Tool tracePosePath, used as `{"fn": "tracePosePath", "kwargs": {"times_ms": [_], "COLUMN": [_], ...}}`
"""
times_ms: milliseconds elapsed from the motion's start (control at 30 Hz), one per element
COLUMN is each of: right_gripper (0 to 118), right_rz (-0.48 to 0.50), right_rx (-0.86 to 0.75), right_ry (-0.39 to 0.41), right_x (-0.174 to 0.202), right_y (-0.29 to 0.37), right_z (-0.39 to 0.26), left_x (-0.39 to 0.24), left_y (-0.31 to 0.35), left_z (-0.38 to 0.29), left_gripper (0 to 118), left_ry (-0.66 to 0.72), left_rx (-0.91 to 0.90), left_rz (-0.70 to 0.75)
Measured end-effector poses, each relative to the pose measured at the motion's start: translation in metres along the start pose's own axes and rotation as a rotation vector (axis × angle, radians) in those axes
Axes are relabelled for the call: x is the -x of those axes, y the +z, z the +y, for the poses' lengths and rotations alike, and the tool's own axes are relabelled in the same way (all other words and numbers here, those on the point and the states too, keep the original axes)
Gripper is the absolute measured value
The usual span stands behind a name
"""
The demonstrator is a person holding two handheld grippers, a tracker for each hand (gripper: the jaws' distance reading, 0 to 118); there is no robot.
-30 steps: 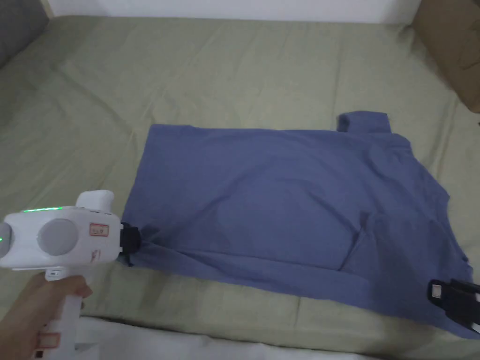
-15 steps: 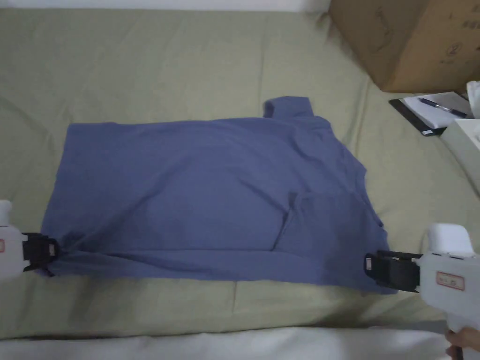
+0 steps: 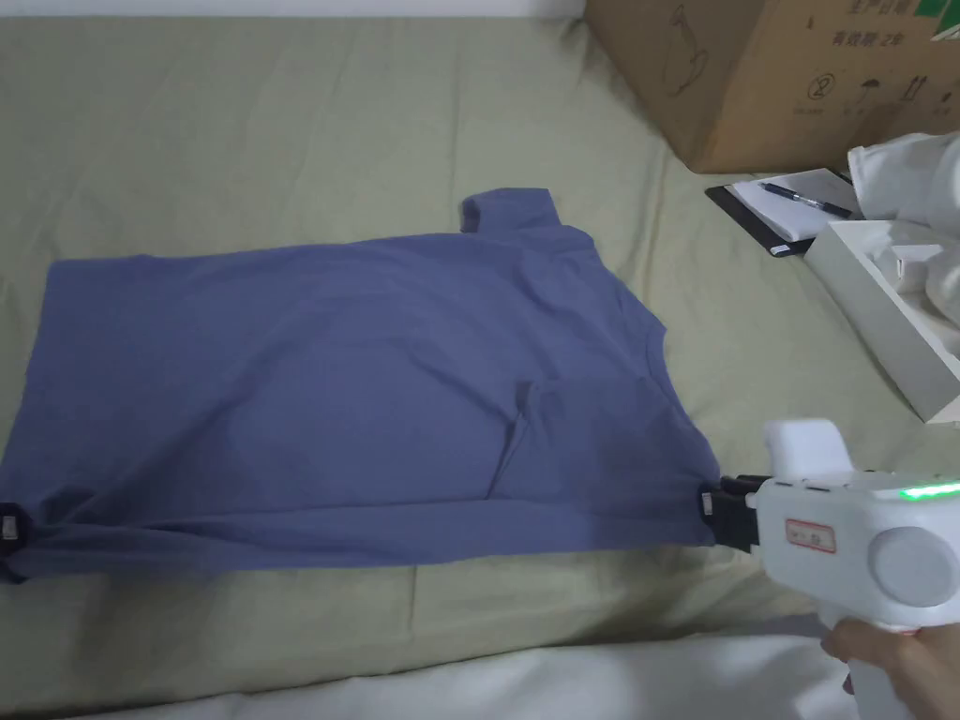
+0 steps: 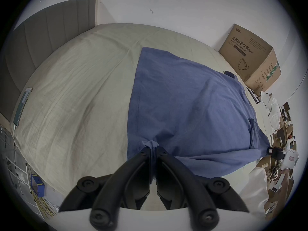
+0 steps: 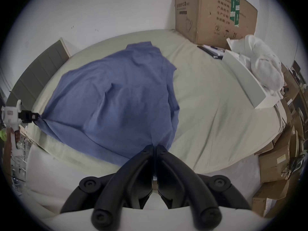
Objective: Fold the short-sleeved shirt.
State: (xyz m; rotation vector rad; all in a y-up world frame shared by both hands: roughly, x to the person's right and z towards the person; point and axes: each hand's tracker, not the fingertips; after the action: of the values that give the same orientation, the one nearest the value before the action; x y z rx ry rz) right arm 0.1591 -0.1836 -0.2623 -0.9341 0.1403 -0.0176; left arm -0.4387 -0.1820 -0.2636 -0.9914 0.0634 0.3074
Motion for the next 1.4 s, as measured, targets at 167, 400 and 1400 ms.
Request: {"fn": "tracePosePath", "kwargs": {"times_ms": [167, 400, 1400], "right_gripper": [3, 3, 0], "right_rz": [0.024, 0.018, 0.111], "right_rx": [-0.085, -0.086, -0.100], "right_ry": [-0.064, -0.103, -0.086], "right_x": [-0.007, -0.001, 0.048], "right_y": [0.000, -0.058, -0.016], "right_z": [0.052, 0.141, 0.045], "left_x": [-0.002, -0.001, 0.021], "left_y": [0.006, -0.023, 0.006], "left_z": [0.026, 0.076, -0.015], "left_gripper": [5, 5, 25], "left_ry": [-0.005, 0.033, 0.043], "left_rx": [-0.025, -0.029, -0.092], "left_rz": [-0.010, -0.003, 0.026]}}
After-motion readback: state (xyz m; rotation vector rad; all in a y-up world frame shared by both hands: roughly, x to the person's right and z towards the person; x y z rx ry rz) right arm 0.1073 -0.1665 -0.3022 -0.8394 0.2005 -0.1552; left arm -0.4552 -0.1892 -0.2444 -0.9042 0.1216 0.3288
